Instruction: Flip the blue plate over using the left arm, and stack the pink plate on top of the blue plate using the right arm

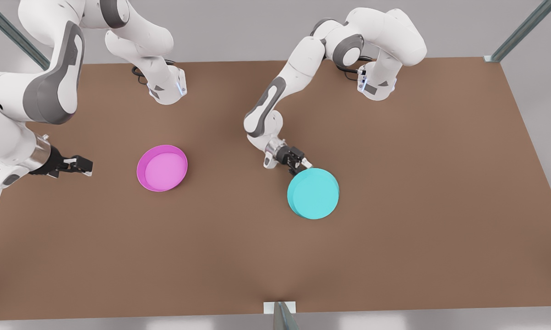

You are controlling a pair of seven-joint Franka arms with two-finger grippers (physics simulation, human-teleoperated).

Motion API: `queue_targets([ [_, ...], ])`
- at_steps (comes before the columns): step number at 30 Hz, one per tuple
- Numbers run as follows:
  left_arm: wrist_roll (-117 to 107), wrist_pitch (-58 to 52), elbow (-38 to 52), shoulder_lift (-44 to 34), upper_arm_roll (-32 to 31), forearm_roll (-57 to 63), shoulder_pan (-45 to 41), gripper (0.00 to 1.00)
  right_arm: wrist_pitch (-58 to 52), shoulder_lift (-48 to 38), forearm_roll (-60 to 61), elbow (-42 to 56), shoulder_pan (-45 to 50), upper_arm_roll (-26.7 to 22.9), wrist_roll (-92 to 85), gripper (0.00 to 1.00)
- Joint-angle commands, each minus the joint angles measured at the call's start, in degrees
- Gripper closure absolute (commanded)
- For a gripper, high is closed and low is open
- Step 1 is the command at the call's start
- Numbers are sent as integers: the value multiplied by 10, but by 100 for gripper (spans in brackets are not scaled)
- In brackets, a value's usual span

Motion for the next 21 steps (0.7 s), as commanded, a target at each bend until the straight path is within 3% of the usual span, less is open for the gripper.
queue_targets([
  [1, 0, 1, 5, 1, -2, -57, 0, 0, 0, 0, 0, 0, 0, 0, 0, 0],
  [9, -11, 18, 119, 2, -43, -268, -1, 0, 0, 0, 1, 0, 1, 1, 0, 0],
  [13, -25, 18, 255, -11, -62, -458, -1, 0, -1, -4, 2, 1, -3, 1, 0, 0],
  [14, -23, 18, 300, -45, -52, -565, 16, 0, -4, -5, 2, 1, -1, 2, -1, 0],
  [17, 95, 0, 297, -200, -49, -751, 204, 0, -89, -4, -11, -1, -5, 2, -6, 0],
  [21, 514, -107, 297, -274, -46, -764, 448, 0, -69, -12, -4, -62, -2, 3, 16, 0],
])
